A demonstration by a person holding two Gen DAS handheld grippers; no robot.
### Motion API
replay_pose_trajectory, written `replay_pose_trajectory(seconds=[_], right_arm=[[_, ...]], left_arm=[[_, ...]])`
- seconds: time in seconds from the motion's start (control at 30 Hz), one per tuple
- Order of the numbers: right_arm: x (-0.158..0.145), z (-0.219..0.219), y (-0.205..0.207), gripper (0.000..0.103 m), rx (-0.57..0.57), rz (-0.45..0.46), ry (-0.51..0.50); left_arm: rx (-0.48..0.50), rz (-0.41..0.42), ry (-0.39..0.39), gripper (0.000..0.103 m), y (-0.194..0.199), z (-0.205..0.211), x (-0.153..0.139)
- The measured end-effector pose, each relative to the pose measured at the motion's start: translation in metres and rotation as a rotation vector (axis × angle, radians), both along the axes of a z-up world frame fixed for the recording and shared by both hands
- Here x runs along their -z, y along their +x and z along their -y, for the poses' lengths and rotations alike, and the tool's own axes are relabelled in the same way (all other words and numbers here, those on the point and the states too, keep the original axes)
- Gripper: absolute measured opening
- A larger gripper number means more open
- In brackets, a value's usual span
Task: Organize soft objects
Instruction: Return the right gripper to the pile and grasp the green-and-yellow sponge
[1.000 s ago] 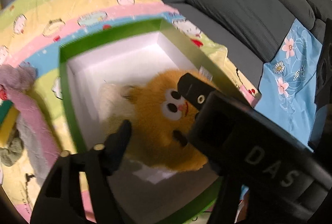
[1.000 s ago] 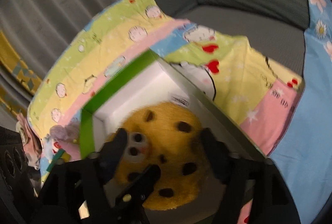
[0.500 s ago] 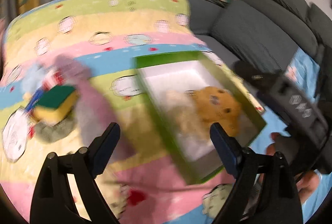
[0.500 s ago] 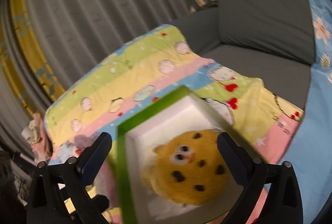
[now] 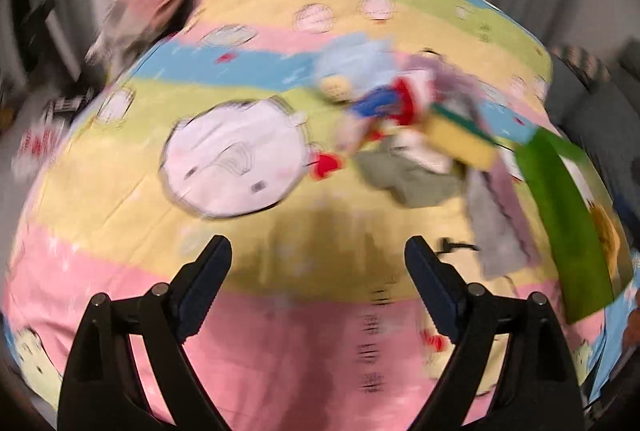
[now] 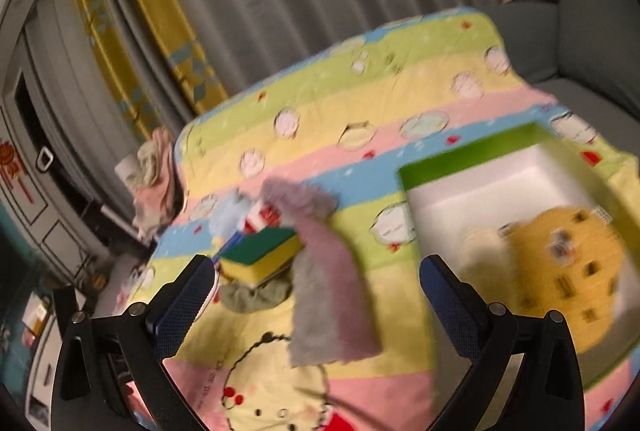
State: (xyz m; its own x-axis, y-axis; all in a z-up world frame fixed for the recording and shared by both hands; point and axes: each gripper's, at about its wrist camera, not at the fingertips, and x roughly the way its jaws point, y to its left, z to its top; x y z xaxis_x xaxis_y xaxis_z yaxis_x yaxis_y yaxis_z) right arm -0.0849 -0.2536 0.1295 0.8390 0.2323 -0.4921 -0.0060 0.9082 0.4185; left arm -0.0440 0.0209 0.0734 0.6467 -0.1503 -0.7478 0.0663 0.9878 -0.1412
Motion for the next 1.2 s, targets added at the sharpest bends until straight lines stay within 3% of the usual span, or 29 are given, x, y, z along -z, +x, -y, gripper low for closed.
replay_pose_trajectory(seconds=[0.1,0.17,0.33,0.47,0.57,0.73,0.77,0.8,0.83,1.03,1.2], right_arm=[[0.017,-0.020,0.020,0.102,-0.040,-0.075,0.016],[0.029,-0.036,0.038,0.102,-0.072,-0.141,0.035],[0.040,-0.066,0.085,0.102,-0.085,-0.223,0.085],[0.044,-0.092,0.125,0.102,-0.011,-0.312,0.037],[0.046,-0.115,0.143,0.102,0.031,-0.366,-0.082],[0.052,-0.134,0.148,0.100,0.013,-0.372,-0.147],[0.054,-0.135,0.147,0.094,0.026,-0.373,-0.168],[0.054,-0.136,0.145,0.077,0.035,-0.372,-0.191],[0.054,-0.136,0.144,0.071,0.041,-0.379,-0.219],[0.026,-0.141,0.112,0.070,0.006,-0.277,-0.269],[0.006,-0.158,0.053,0.070,-0.151,-0.198,-0.261]], left_arm=[[-0.075,-0.036,-0.060,0.088,0.002,-0.034,0.019],[-0.115,-0.051,-0.055,0.088,0.004,-0.045,0.025],[-0.129,-0.033,-0.080,0.088,0.009,-0.062,0.021],[-0.145,-0.031,-0.092,0.088,0.007,-0.072,0.017],[-0.170,-0.030,-0.087,0.088,0.007,-0.078,0.016],[-0.170,-0.013,-0.147,0.088,0.004,-0.088,0.008],[-0.172,-0.004,-0.150,0.088,0.003,-0.090,0.006],[-0.177,0.003,-0.150,0.088,0.001,-0.091,0.004],[-0.180,0.008,-0.151,0.088,0.000,-0.092,0.003],[-0.185,0.012,-0.178,0.088,-0.001,-0.097,0.000],[-0.193,0.010,-0.177,0.088,-0.001,-0.097,0.000]])
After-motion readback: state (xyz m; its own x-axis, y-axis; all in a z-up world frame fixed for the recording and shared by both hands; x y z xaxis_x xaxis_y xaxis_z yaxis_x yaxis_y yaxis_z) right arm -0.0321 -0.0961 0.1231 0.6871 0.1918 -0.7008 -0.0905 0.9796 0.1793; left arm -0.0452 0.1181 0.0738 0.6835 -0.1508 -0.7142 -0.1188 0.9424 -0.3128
